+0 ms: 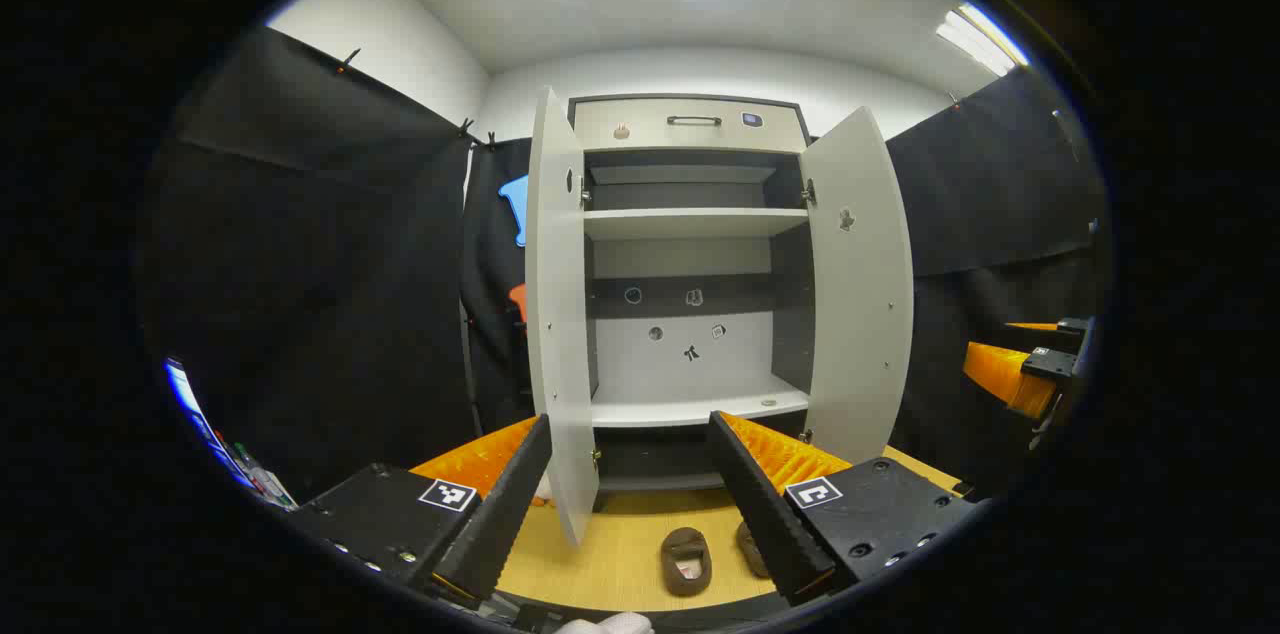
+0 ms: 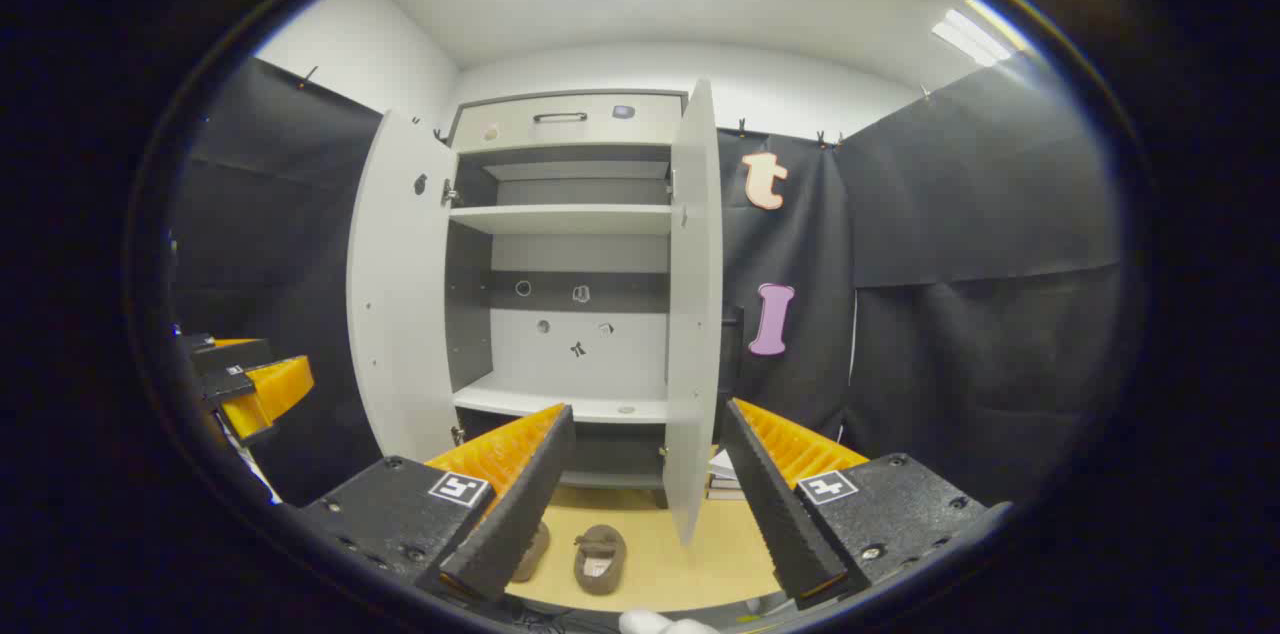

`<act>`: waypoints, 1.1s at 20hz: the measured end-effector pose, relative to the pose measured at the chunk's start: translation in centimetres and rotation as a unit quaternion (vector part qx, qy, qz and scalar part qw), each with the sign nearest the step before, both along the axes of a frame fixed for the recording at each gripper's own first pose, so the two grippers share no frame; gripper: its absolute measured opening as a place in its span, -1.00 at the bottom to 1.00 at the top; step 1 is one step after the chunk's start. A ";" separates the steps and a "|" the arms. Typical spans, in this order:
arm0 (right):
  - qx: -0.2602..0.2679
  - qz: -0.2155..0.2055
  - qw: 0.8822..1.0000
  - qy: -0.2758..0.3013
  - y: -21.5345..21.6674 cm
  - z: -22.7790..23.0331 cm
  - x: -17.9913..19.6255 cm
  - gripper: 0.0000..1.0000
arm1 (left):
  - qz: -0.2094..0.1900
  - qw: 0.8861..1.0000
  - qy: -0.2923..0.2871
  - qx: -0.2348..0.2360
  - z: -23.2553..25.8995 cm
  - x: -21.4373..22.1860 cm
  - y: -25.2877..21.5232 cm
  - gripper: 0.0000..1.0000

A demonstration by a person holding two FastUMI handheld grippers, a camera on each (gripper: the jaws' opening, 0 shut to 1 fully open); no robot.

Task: Grab one shoe with the right hand and put it into the shoe cabinet, grab the other shoe with the left hand and put it into the shoe cabinet; then close the right door with the right hand and the left door with the left hand.

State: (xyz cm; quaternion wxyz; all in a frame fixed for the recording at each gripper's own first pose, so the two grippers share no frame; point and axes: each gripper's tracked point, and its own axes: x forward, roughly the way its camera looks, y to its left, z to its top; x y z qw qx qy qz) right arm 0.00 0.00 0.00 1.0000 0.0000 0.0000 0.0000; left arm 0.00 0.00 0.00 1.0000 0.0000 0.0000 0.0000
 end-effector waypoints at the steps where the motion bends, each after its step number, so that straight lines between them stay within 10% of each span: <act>1: 0.001 0.000 1.000 0.000 0.2 0.0 0.0 0.94 | 0.000 1.000 0.002 0.002 -0.2 0.0 0.1 0.92; 22: -0.006 0.012 0.999 0.048 1.3 -4.9 3.8 0.94 | 0.019 0.999 -0.001 0.031 -0.5 0.8 0.9 0.92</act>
